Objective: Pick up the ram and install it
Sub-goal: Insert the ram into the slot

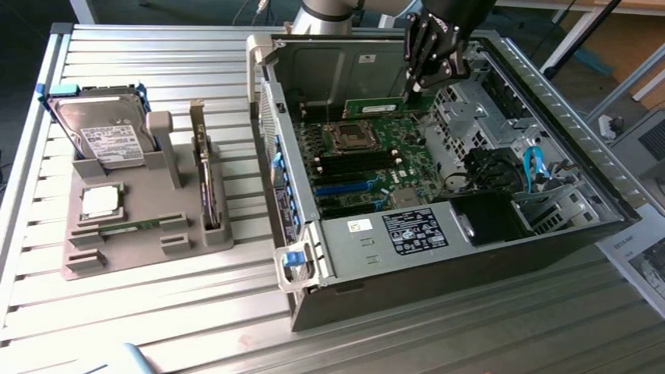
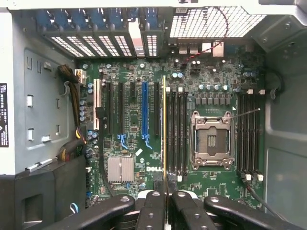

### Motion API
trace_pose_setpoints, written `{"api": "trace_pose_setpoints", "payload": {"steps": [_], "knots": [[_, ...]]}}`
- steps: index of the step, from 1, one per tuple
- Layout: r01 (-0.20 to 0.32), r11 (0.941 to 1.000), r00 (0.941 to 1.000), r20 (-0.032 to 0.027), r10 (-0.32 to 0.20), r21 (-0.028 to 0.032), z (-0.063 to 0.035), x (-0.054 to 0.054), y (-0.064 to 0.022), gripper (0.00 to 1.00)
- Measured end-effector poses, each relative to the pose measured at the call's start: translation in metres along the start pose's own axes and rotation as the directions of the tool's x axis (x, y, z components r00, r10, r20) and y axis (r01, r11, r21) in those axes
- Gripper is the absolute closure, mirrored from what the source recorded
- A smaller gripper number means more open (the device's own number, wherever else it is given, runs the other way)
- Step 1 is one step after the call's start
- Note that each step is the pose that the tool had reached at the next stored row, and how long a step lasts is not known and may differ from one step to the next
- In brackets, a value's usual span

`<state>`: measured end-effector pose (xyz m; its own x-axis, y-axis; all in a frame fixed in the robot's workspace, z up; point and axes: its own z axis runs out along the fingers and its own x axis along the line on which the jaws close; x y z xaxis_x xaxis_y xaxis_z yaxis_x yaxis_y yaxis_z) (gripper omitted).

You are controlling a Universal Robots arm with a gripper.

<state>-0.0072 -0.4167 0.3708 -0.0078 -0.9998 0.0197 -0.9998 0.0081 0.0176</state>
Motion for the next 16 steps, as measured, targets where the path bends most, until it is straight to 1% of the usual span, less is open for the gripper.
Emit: {"api": "trace_pose_setpoints", "payload": {"steps": [4,7,11,16], "knots": [[-0.002,1.0000,1.0000,0.0005,0.002,0.0001,0.0006,0.000,0.0000,0.88],[-0.003,1.0000,1.0000,0.0019,0.003,0.0000,0.0044,0.000,-0.0001,0.88],[-0.009,1.0000,1.0000,0.0022,0.009,-0.0002,0.0115,0.000,-0.0003,0.88],[-0.045,0.9990,0.9990,0.0028,0.045,-0.0009,0.0225,0.000,-0.0005,0.88]]}}
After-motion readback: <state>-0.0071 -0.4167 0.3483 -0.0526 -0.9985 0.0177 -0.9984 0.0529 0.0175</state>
